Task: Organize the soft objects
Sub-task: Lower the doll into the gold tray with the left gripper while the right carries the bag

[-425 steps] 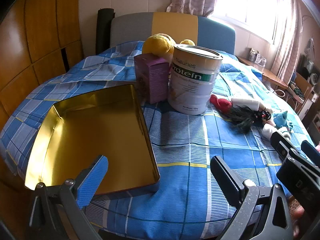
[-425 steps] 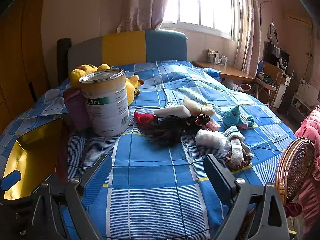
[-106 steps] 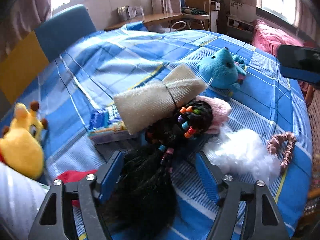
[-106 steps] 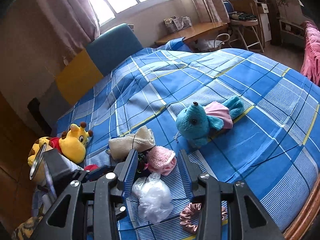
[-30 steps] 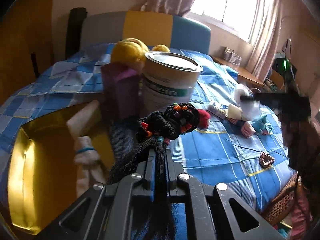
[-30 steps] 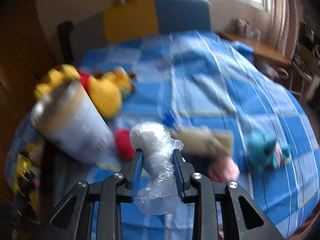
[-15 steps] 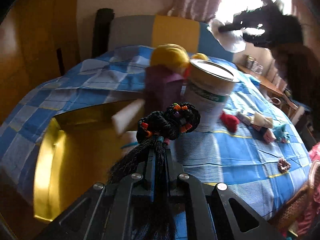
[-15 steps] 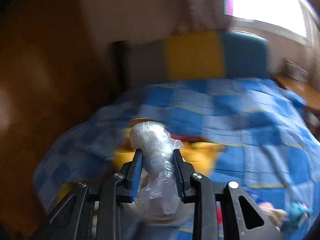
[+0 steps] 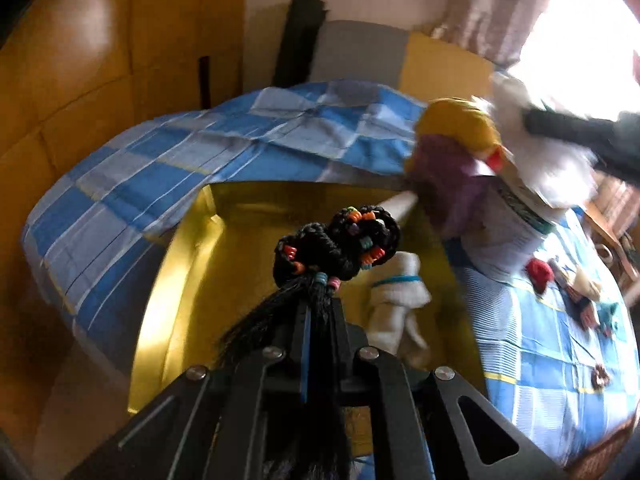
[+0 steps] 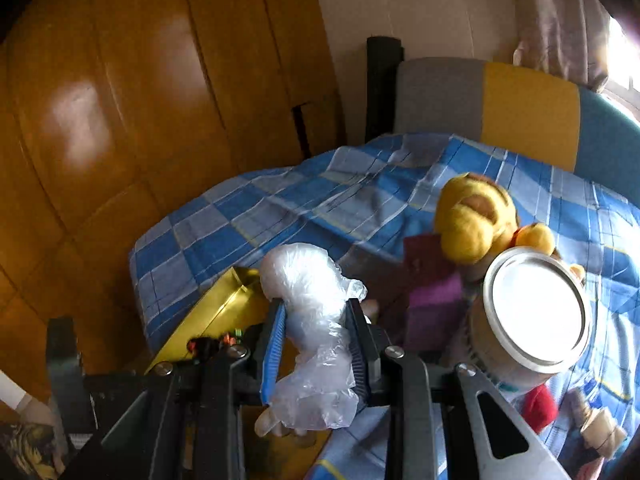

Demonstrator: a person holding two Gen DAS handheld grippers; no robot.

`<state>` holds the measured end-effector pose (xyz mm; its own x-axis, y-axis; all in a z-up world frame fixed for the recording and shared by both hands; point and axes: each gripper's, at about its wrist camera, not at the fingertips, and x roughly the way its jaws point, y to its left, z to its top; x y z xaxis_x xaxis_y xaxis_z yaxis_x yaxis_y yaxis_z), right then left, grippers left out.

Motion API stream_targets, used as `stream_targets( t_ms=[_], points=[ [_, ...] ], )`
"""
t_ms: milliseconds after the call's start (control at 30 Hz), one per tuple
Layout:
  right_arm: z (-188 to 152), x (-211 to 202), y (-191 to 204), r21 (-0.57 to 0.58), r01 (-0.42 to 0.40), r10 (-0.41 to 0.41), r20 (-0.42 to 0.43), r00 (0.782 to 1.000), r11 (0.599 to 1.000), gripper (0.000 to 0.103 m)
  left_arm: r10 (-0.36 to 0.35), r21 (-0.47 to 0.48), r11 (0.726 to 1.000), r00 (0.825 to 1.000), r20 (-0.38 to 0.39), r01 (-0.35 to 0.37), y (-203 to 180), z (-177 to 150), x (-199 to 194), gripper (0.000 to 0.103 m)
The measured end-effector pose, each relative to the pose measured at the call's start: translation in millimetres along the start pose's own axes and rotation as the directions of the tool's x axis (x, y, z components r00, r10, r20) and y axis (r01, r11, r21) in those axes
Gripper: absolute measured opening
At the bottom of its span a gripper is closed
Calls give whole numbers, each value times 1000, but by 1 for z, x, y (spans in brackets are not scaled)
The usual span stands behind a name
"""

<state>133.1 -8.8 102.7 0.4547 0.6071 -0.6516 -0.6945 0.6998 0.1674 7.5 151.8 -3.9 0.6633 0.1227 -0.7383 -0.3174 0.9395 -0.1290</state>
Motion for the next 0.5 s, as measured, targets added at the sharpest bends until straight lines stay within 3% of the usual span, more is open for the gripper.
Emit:
stream_targets(
  t_ms=[133, 233, 500],
  points=[
    [-22, 5, 4, 33, -25, 26, -23, 999, 999, 29, 21, -64, 998, 999, -26, -22, 15, -3, 7, 11],
    [-36, 8, 2, 63, -29, 31, -37, 999, 998, 29, -4, -83, 997, 999, -34, 2, 19, -7, 9, 31],
    [-59, 11, 3, 118, -31, 37, -54, 998, 993, 29, -11, -44, 999, 1000, -12, 11, 3, -17, -2, 36]
  ],
)
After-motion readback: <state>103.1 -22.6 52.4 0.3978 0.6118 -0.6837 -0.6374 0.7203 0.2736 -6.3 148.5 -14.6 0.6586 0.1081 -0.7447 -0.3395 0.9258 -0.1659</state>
